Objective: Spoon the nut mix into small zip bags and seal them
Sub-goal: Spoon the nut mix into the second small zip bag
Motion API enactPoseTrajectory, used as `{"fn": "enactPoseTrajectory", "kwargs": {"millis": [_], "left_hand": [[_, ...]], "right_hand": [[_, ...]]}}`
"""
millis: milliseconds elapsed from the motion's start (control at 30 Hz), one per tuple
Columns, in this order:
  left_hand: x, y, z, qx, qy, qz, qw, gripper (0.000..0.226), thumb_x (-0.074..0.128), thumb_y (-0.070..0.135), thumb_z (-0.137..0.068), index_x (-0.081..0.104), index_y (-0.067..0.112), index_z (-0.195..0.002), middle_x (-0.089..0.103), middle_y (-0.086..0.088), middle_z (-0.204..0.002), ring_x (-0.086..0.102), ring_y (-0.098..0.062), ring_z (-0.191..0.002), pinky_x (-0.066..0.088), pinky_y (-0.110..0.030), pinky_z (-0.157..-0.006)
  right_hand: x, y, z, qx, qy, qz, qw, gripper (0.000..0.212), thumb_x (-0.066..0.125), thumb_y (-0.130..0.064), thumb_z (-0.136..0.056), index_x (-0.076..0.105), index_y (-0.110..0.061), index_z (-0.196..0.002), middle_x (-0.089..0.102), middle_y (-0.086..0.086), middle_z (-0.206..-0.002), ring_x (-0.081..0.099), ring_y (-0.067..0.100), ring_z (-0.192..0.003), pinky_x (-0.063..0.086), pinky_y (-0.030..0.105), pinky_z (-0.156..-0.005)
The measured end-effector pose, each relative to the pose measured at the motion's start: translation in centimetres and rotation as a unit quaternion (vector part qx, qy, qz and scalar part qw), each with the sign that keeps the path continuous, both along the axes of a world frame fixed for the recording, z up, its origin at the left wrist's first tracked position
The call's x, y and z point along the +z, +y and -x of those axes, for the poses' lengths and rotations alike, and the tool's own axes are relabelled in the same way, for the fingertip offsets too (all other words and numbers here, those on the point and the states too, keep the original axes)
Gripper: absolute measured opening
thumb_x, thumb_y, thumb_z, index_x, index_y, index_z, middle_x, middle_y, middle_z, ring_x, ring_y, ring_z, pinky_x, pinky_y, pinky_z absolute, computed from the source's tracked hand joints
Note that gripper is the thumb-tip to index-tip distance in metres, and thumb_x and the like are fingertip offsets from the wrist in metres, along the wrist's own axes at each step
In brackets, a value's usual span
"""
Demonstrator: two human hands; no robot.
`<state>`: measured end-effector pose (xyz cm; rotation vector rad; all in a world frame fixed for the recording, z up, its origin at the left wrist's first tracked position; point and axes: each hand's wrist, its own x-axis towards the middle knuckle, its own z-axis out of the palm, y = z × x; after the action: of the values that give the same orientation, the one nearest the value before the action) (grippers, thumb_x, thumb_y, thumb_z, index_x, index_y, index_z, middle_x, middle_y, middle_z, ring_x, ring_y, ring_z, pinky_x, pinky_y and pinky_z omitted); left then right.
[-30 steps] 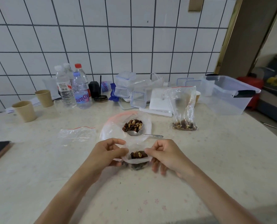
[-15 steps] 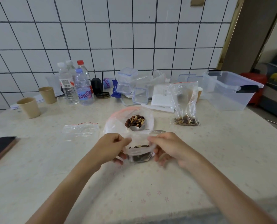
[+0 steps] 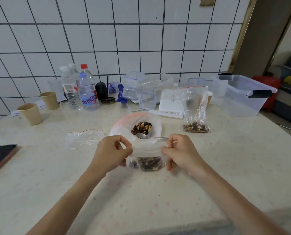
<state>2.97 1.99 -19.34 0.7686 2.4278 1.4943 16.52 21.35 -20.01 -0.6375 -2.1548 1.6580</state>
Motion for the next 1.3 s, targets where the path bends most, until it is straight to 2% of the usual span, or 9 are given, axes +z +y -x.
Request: {"fn": "enactPoseTrajectory", "kwargs": {"millis": [100,233,333,600,767,900,1033,1133,1300], "left_hand": [[0.2,0.8,-0.8,0.016,0.187,0.112,0.976,0.013,0.062,0.015,-0.084,0.059,0.025,-0.076,0.065,0.004,-0.054,0.066,-0.015,-0.054,0.047,-0.028,-0.053],[0.6,0.9,-0.7,-0.025,-0.088,0.068,0.993,0.017,0.061,0.024,-0.094,0.063,0.008,-0.087,0.064,-0.007,-0.073,0.067,-0.017,-0.053,0.063,-0.042,-0.060],[0.6,0.3,-0.2,-0.074,-0.277,-0.010,0.958,0.029,0.067,0.034,-0.096,0.071,0.006,-0.092,0.063,-0.009,-0.076,0.065,-0.020,-0.062,0.064,-0.042,-0.065],[-1.0,-0.3,1.0,-0.171,-0.381,-0.152,0.896,0.044,0.078,0.045,-0.087,0.078,0.011,-0.115,0.072,-0.005,-0.099,0.071,-0.017,-0.085,0.061,-0.033,-0.066],[-1.0,0.1,0.5,-0.153,-0.318,-0.180,0.918,0.036,0.084,0.038,-0.079,0.081,0.013,-0.106,0.073,-0.006,-0.091,0.071,-0.012,-0.081,0.061,-0.029,-0.064],[-1.6,-0.1,0.5,-0.094,-0.232,-0.175,0.952,0.017,0.090,0.027,-0.076,0.079,0.015,-0.082,0.069,-0.009,-0.076,0.068,-0.014,-0.067,0.060,-0.030,-0.059],[-2.7,1.3,-0.7,0.017,0.033,-0.101,0.994,0.023,0.074,0.002,-0.079,0.057,0.014,-0.069,0.059,-0.004,-0.060,0.057,-0.016,-0.050,0.057,-0.033,-0.050],[-3.2,1.6,-1.5,0.042,0.196,-0.061,0.978,0.026,0.062,0.009,-0.078,0.041,0.023,-0.071,0.047,0.005,-0.054,0.038,-0.013,-0.048,0.035,-0.024,-0.048],[-3.1,0.9,-1.5,-0.027,-0.074,-0.159,0.984,0.029,0.057,0.021,-0.101,0.061,0.004,-0.078,0.061,-0.010,-0.065,0.064,-0.026,-0.059,0.063,-0.050,-0.060]], "right_hand": [[-0.4,-0.6,0.7,-0.034,-0.006,-0.108,0.994,0.017,0.054,-0.005,-0.078,0.040,-0.015,-0.074,0.048,-0.003,-0.042,0.061,0.027,-0.034,0.040,0.026,-0.035],[0.2,0.2,0.5,-0.018,-0.073,-0.001,0.997,0.013,0.062,-0.019,-0.091,0.055,-0.008,-0.091,0.057,0.000,-0.048,0.061,0.024,-0.041,0.047,0.029,-0.040],[0.3,0.6,-0.3,0.048,-0.065,0.135,0.987,0.024,0.070,-0.026,-0.096,0.063,-0.006,-0.084,0.059,0.009,-0.064,0.063,0.026,-0.049,0.052,0.032,-0.044],[-1.5,1.7,-0.9,0.093,0.053,0.317,0.942,0.017,0.069,-0.022,-0.092,0.072,-0.005,-0.093,0.068,0.013,-0.085,0.069,0.026,-0.075,0.055,0.034,-0.053],[-2.1,1.7,-0.5,0.054,0.107,0.281,0.952,0.014,0.074,-0.015,-0.089,0.074,-0.012,-0.076,0.068,0.017,-0.080,0.068,0.026,-0.070,0.055,0.034,-0.053],[-3.2,0.7,-0.4,-0.024,0.136,0.121,0.983,0.019,0.072,-0.010,-0.079,0.055,-0.015,-0.073,0.061,0.023,-0.063,0.059,0.029,-0.050,0.048,0.035,-0.045],[-4.6,-0.6,-0.3,-0.082,0.142,-0.199,0.966,0.022,0.063,-0.014,-0.077,0.046,-0.028,-0.079,0.044,-0.003,-0.053,0.039,0.010,-0.045,0.034,0.029,-0.044],[-4.8,-1.0,0.0,-0.105,0.141,-0.266,0.948,0.018,0.063,-0.018,-0.083,0.049,-0.030,-0.086,0.047,-0.003,-0.057,0.040,0.012,-0.048,0.037,0.033,-0.047],[-4.3,-0.7,-0.1,-0.056,0.143,-0.005,0.988,0.019,0.070,-0.020,-0.097,0.064,-0.014,-0.081,0.062,0.019,-0.061,0.054,0.029,-0.044,0.040,0.034,-0.040]]}}
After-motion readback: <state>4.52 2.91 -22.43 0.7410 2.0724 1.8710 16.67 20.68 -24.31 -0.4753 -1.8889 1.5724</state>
